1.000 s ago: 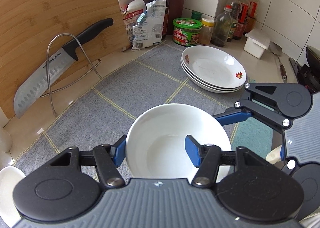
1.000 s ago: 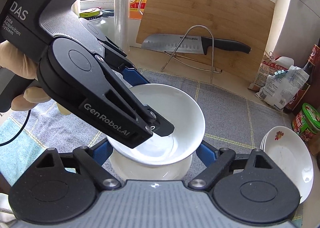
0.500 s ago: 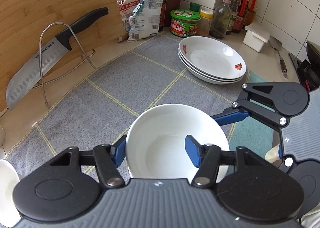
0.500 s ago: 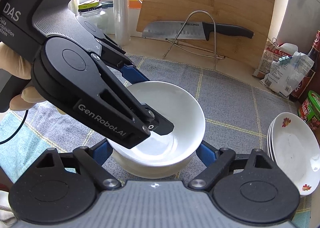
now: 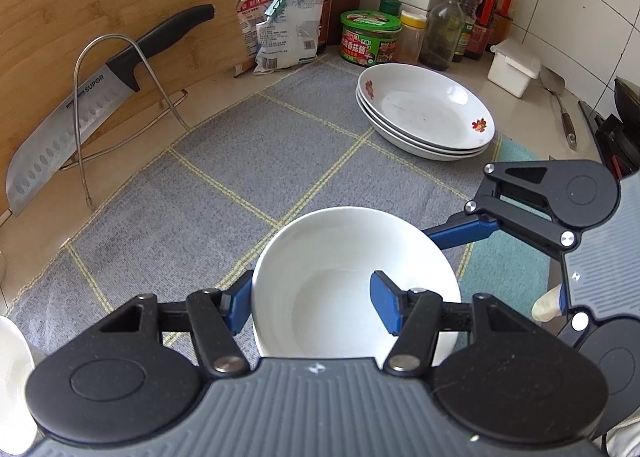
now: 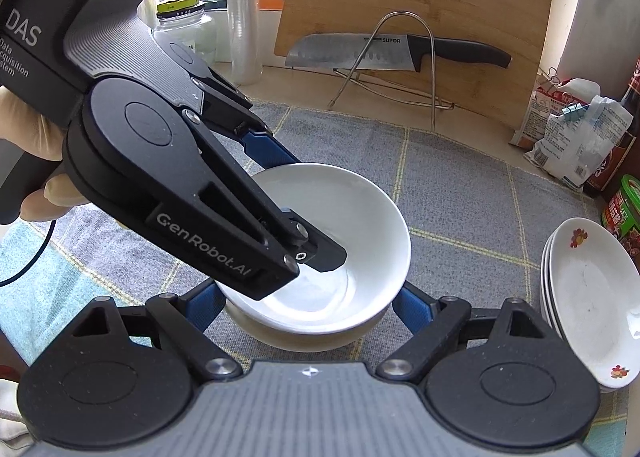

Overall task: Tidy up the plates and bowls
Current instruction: 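Open the left gripper to release the bowl and lift away, then move the right gripper over to the pink-flowered white bowl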

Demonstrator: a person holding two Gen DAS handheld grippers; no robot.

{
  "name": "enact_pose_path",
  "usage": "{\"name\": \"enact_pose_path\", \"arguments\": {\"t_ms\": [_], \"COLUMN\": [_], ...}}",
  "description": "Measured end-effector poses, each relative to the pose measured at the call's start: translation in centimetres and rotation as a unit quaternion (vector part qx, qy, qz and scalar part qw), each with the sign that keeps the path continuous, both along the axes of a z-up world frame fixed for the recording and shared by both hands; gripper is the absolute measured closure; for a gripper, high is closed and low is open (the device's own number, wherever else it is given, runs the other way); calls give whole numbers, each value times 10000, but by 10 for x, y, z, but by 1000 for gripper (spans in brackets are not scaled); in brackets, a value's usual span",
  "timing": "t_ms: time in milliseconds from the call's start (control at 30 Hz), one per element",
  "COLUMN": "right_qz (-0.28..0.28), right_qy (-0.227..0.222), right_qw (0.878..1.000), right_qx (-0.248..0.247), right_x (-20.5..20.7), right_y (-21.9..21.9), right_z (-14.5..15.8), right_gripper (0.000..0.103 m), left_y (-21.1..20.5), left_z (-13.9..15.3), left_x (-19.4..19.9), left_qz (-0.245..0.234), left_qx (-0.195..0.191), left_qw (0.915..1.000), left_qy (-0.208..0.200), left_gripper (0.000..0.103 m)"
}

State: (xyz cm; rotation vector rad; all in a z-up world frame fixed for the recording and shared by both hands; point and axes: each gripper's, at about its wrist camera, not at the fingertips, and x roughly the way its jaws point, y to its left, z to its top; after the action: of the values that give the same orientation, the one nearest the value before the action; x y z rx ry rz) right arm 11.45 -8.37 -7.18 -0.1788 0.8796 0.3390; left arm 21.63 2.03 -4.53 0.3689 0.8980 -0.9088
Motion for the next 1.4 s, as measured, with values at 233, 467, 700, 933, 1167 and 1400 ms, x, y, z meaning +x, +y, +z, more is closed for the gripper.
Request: {"name": "enact_pose_path", "arguments": {"t_ms": [233,467,700,933,1167,1400], "right_qz": [0,128,35,-350,-467,-202], "right_qy": [0,-174,-361,-582,-498,-511], "right_qw": [10000,9998,9993,9977,9976,9981], "right_qx": [11,38,60,38,144,280], "right_x": [0,-7,-15,-15,-17,-20], "right_y": [0,3,-3,-25,-43,-49], "right_z": [-1,4,14,20,12,10], "right_gripper": [11,0,0,0,0,0], "left_y": [0,4,17,35,41,44], "left_z": [0,2,12,20,18,18], "left_x": [0,0,0,-6,-28,-47], "left_qz": [1,6,202,614,903,1402], "left_qx": [-2,-74,-208,-401,-435,-582], "left_qw": [10000,10000,9994,9969,9946,9882], "left_qy": [-20,-54,-191,-281,-264,-187], "left_gripper": [43,39,34,30,30,22]}}
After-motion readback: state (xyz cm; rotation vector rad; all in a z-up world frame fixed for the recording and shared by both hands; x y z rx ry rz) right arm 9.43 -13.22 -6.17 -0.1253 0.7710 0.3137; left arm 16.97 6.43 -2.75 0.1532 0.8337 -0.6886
